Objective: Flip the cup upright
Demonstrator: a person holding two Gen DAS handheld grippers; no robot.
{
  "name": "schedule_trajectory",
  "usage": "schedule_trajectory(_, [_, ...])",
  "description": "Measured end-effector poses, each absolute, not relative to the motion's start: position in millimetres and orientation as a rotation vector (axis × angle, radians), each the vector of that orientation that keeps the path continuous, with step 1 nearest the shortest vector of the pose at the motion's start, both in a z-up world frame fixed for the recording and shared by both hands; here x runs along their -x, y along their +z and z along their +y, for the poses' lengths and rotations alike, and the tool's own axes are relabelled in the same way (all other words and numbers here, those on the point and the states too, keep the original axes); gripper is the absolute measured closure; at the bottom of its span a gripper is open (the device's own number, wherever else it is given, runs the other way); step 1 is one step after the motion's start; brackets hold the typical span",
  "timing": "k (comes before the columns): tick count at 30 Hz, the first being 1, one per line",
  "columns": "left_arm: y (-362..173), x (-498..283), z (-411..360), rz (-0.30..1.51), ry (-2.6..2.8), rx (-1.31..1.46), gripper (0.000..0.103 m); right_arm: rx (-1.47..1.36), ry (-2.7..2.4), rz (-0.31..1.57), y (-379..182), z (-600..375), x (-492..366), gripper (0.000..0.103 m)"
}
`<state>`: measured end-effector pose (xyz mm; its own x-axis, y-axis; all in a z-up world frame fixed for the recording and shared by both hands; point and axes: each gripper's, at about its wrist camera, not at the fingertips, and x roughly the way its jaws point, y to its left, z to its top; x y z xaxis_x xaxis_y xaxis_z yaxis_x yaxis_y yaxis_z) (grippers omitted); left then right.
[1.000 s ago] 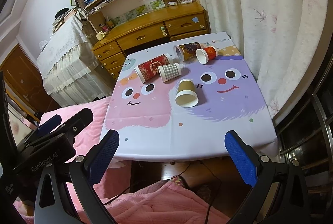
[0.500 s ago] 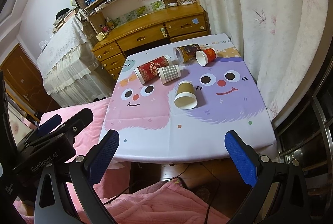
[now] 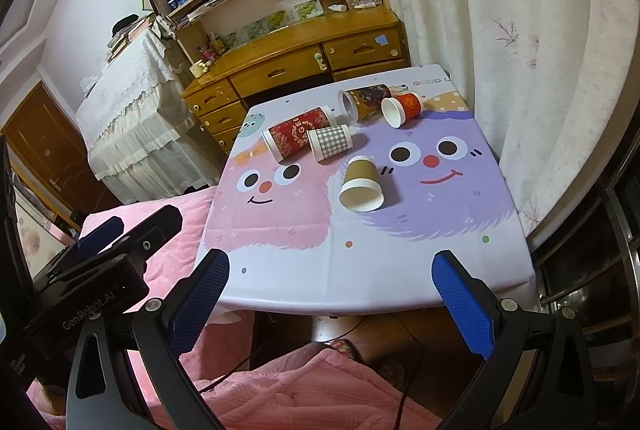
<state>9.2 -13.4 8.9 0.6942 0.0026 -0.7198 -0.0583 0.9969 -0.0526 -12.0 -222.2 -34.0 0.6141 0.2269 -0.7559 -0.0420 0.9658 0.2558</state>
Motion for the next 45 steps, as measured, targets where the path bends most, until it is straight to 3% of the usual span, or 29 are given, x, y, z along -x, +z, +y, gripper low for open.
schedule_trajectory(20, [-26.8, -66.3, -8.7, 0.924, -0.1, 0.073, 0.011, -0.317, 0.144, 0.925, -57.3, -230.4, -23.5, 0.0])
schedule_trajectory(23, [-44.9, -92.4, -7.2, 0.996, -0.159, 0.063, 0.031, -0.319, 0.142, 0.921, -69.2, -230.1, -40.1, 0.0])
schedule_trajectory(28, [-72.0, -143.2, -8.0, 1.094, -0.235, -0.015, 0.033, -0.318, 0.098, 0.934, -92.5, -226.5, -77.0, 0.0])
schedule_trajectory(45, [-206.1, -280.0, -98.7, 1.189, -0.844, -1.002, 0.033, -0.188, -0.171, 1.073, -196.6, -212.0, -170.6, 0.0])
